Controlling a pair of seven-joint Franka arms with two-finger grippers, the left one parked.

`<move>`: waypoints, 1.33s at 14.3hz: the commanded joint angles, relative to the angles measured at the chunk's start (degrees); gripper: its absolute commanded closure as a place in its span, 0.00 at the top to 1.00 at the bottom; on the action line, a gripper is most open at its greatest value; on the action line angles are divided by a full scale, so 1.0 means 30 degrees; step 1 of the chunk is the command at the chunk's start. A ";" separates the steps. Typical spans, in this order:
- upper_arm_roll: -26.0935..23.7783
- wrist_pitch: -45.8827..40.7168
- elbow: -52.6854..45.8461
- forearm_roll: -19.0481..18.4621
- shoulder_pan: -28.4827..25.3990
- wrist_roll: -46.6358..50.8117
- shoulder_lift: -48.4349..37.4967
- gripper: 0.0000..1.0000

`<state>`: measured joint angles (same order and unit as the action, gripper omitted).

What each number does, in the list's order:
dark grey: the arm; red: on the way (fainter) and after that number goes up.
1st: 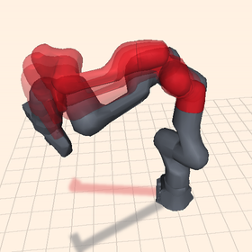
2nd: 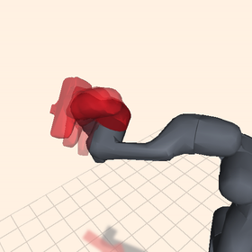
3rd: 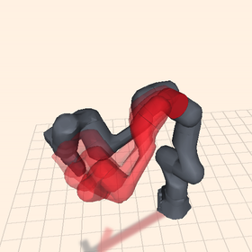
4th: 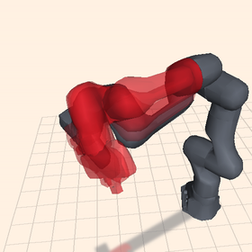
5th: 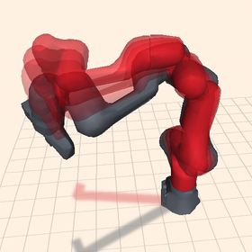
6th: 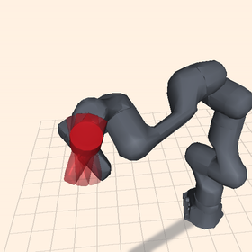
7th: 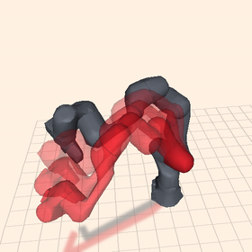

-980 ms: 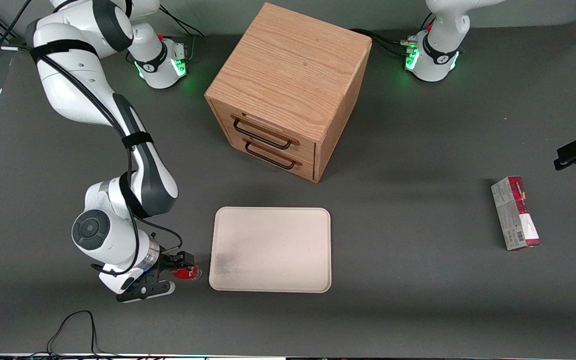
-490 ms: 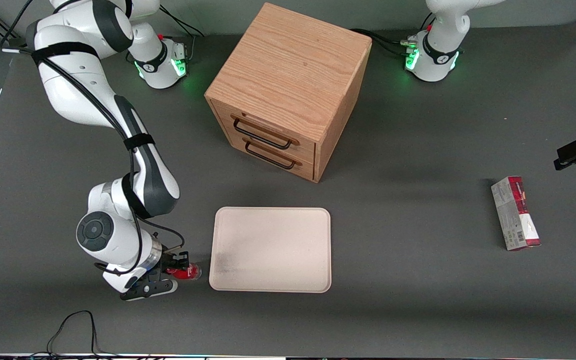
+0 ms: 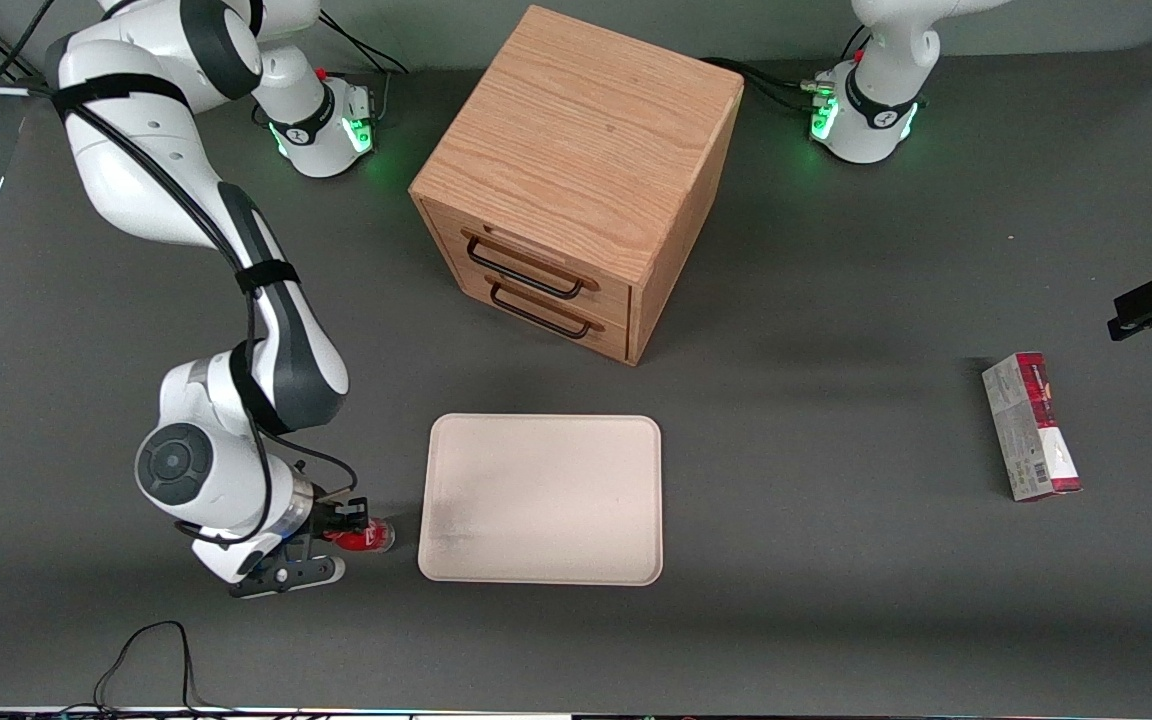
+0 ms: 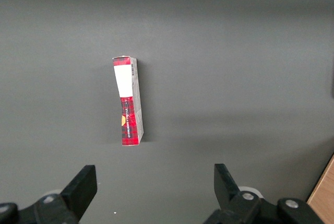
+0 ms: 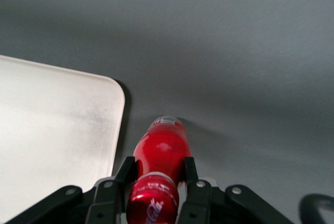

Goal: Place coke bottle on tray
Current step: 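Lift the bottle and carry it onto the white tray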

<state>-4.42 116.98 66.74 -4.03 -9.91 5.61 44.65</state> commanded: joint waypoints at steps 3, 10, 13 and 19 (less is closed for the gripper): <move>0.0125 -0.3656 -0.1030 -0.0415 -0.0035 0.0911 -0.3426 0.00; -0.2101 -0.3343 -0.1740 -0.0474 -0.0883 0.6829 -0.3752 0.00; -0.2131 -0.0713 -0.0220 -0.0590 -0.1352 0.7941 -0.3402 0.00; -0.2131 0.3746 0.2184 -0.2142 -0.1383 0.7945 -0.1439 0.00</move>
<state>-10.42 125.29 71.17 -8.09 -14.20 27.94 39.96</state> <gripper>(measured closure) 0.577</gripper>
